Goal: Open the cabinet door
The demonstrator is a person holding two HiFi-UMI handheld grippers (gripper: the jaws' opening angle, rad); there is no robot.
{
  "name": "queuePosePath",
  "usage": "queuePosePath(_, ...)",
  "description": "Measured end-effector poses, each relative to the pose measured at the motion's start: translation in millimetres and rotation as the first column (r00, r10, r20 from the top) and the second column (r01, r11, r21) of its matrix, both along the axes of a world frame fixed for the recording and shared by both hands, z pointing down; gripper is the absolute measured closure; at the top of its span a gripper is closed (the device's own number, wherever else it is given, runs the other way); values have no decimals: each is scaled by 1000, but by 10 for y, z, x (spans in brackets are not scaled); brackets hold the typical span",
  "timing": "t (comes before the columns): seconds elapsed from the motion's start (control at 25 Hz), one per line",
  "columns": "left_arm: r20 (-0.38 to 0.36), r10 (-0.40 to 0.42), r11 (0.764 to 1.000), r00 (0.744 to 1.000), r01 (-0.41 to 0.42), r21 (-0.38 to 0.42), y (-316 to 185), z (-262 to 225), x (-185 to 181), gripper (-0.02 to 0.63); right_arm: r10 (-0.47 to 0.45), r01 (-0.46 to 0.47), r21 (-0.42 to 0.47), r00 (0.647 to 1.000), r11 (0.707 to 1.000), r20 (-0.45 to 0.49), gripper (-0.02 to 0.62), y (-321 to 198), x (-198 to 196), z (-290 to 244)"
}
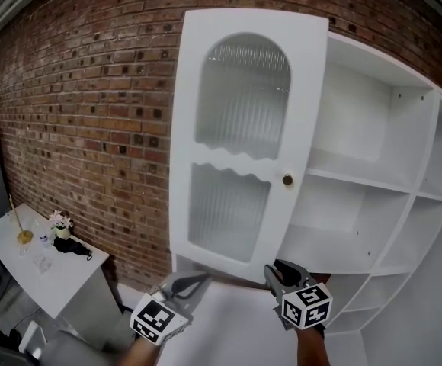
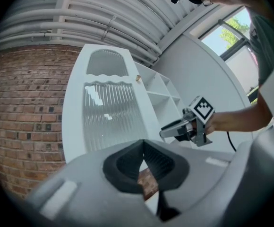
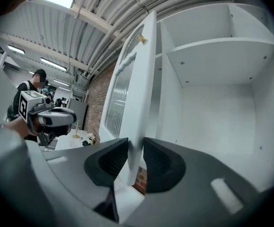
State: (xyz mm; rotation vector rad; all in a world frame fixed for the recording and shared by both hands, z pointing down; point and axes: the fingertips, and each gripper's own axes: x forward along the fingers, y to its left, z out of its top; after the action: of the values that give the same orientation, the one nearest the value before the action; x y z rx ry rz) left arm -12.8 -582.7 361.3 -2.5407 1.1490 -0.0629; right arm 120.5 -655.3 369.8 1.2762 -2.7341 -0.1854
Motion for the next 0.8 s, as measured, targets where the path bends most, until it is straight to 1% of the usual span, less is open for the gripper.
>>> queuePosePath(0.12,-4,-43,999,999,43,-3,125,20,14,604,-47,47,-2,999,999,-6,512,176,-18,16)
queuePosePath(0.24,-19,-94,996,995,94,-4,271,6,71,604,-121,121,-1,993,993,-12,523,385,-72,11)
queuePosePath(0.36,-31,-133,991,991,133,-1,455,-45,205,604,-190,191,7,981,982,-42,528,626,-129,-11)
queuePosePath(0.48,-33,-169,986,985,169,-1,681,-47,298,604,-224,227,25,972,974,-77,528,834,-183,-2)
queuePosePath(0.64,-29,-235,972,972,235,7,1004,-47,279,604,-270,275,39,958,961,-94,529,1119,-302,9)
queuePosePath(0.8,-31,-296,955,955,297,11,1293,-60,200,604,-334,340,51,937,939,-103,535,1418,-475,10)
